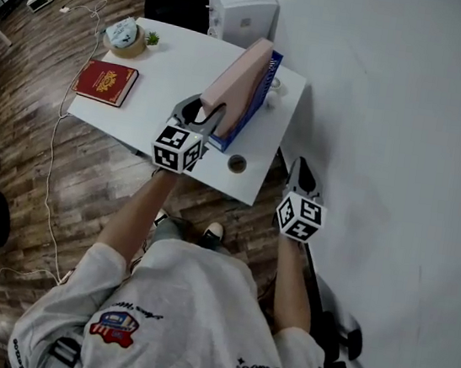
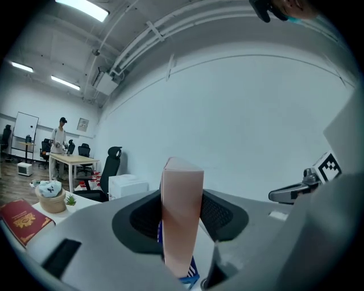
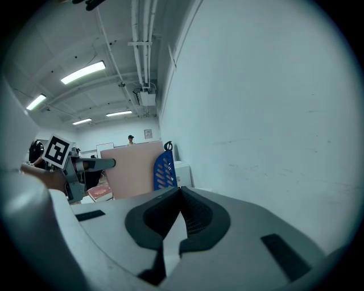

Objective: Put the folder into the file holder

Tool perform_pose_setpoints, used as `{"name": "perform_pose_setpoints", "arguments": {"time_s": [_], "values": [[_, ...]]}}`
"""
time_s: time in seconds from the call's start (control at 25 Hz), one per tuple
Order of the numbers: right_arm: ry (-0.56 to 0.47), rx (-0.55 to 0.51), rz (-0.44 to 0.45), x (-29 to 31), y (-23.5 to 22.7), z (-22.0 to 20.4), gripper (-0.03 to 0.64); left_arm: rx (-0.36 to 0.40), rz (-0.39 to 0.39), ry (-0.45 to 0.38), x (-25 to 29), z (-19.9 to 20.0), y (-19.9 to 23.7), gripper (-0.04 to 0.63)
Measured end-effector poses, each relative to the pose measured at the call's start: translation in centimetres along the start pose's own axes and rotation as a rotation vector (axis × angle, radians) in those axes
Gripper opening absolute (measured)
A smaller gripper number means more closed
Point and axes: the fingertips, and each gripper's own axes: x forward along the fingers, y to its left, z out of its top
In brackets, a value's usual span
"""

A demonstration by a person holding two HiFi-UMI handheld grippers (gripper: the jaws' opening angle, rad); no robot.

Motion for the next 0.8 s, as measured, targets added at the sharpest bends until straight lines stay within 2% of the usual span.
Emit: {"name": "perform_pose_setpoints", "arguments": {"time_s": [0.16, 0.32, 0.48, 0.68, 0.8], "values": [[0.011, 0.003, 0.007, 0.2, 0.6, -0.3, 0.0, 0.047, -0.015, 0.031, 0.1, -1.7, -0.7, 0.184], [0.01, -0.001, 0.017, 0.5, 1.1, 0.1, -0.002, 0.058, -0.1, 0.089, 0.1, -3.0, -2.1, 0.201], [0.01, 0.0, 0.025, 1.0, 2.2, -0.1, -0.006, -0.032, -0.059, 0.168, -2.2, -6.3, -0.6, 0.219], [0.005, -0.018, 0.063, 2.5, 4.3, 0.7, -0.008, -0.065, -0.014, 0.17, -4.7, -7.1, 1.8, 0.217], [-0.002, -0.03, 0.096, 3.4, 6.0, 1.2, -0.008, -0.056, 0.007, 0.152, -6.2, -5.9, 3.5, 0.134]]}}
